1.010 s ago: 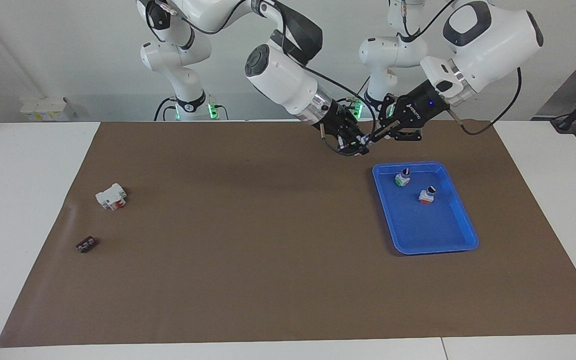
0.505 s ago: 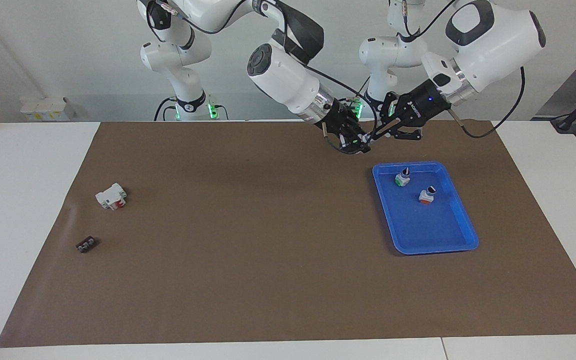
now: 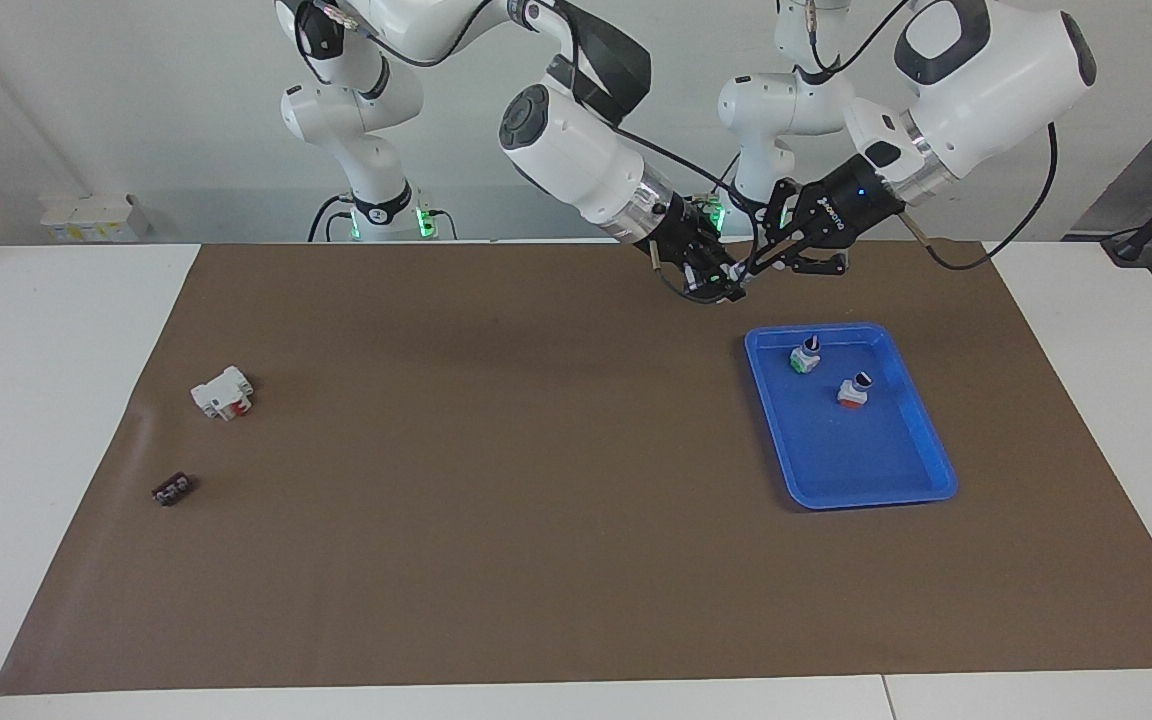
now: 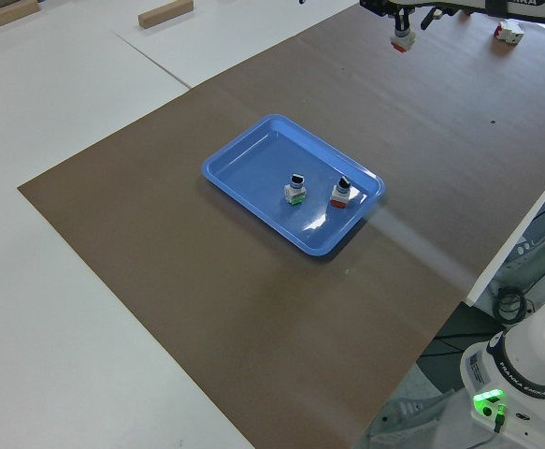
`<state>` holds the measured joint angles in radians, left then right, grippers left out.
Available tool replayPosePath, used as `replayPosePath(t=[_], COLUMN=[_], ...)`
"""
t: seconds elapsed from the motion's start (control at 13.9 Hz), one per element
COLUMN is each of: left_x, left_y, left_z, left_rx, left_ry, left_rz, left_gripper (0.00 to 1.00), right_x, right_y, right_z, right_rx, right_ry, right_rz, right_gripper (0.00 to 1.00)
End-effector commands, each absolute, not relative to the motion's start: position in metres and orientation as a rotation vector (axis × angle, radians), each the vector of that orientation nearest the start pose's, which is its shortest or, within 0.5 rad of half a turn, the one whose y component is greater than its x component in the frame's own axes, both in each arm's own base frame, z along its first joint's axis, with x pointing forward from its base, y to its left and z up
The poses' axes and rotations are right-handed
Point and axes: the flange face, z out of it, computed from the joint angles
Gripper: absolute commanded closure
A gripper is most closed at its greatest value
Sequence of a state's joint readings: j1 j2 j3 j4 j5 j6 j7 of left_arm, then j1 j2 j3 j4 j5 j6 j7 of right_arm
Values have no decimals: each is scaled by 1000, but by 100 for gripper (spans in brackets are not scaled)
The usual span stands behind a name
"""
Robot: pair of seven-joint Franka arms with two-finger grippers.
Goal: Turn and place switch with both arms
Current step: 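Lower the switch into the tray with the left gripper while the right withdraws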
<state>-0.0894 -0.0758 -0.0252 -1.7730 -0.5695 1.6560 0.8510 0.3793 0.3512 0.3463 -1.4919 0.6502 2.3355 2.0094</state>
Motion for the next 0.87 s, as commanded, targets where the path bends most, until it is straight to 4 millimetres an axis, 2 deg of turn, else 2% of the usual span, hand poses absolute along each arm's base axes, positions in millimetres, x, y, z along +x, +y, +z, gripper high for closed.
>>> replayPosePath(t=[0.0,0.14,0.29,0.43,0.51,0.58,0.79], left_x=[520,524,528,533,537,543,561], left_y=[-108,-106,-106,-105,-105,-113,-116], left_z=[596,594,593,584,578,565,528], left_rx=[2344,2392,2450,2486,2512,2525,2590], left_ry=[-1163,-1185,-1218,-1236,-1255,-1290,-1375], left_rz=[205,210,232,234,228,204,121], left_gripper=[100,100,100,100,100,100,100], right_x=[547,542,544,563,568,575,594], right_y=[431,421,396,361,351,339,299], right_z=[550,554,551,546,542,538,532], right_rx=[-1638,-1724,-1890,-2048,-2140,-2233,-2427], right_ry=[1788,1710,1600,1505,1426,1332,1120], right_rz=[708,626,431,217,115,22,-132], right_gripper=[0,0,0,0,0,0,0])
